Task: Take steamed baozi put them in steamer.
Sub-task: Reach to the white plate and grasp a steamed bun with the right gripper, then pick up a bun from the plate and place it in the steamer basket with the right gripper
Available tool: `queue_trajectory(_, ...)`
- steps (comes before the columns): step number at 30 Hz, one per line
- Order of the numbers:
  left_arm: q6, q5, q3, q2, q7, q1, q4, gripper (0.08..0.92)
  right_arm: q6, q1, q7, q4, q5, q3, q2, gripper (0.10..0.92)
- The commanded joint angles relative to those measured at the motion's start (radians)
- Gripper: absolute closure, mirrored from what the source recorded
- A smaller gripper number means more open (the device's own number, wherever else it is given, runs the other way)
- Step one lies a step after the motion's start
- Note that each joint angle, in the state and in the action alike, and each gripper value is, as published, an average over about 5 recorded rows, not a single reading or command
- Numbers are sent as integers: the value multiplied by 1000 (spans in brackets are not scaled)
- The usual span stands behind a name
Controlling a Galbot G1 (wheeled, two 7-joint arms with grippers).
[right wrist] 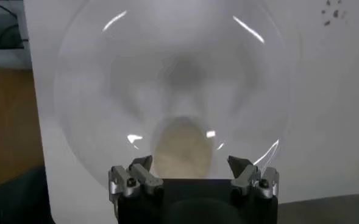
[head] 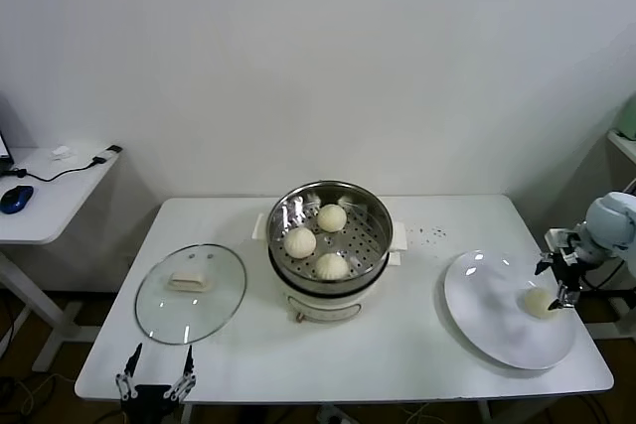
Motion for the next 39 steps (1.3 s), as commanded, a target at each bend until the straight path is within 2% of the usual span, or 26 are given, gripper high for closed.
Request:
queue_trajectory(1,4,-1,-9,1,1,-4,5,177,36,-124,3,-99,-118,140,54,203)
queue_trajectory(16,3,2,-13,0,1,-5,11,177,38,-144,3,-119,-118,165,94,216)
queue_trajectory(24,-2,2,-11,-1,0,-1,11,177,35,-126,-17,-119,-88,160,86,379)
queue_trajectory(30,-4,0,-11,0,-1,0,12,177,29,-111,-20,-112,-69,150,76,443)
queue_trajectory(33,-5,-1,-10,0,-1,0,11,177,13,-70,-16,-95,-20,107,65,453)
queue_trajectory(39,-8,-3,-1,-1,-1,0,7,177,-54,140,-14,-27,183,-99,56,460)
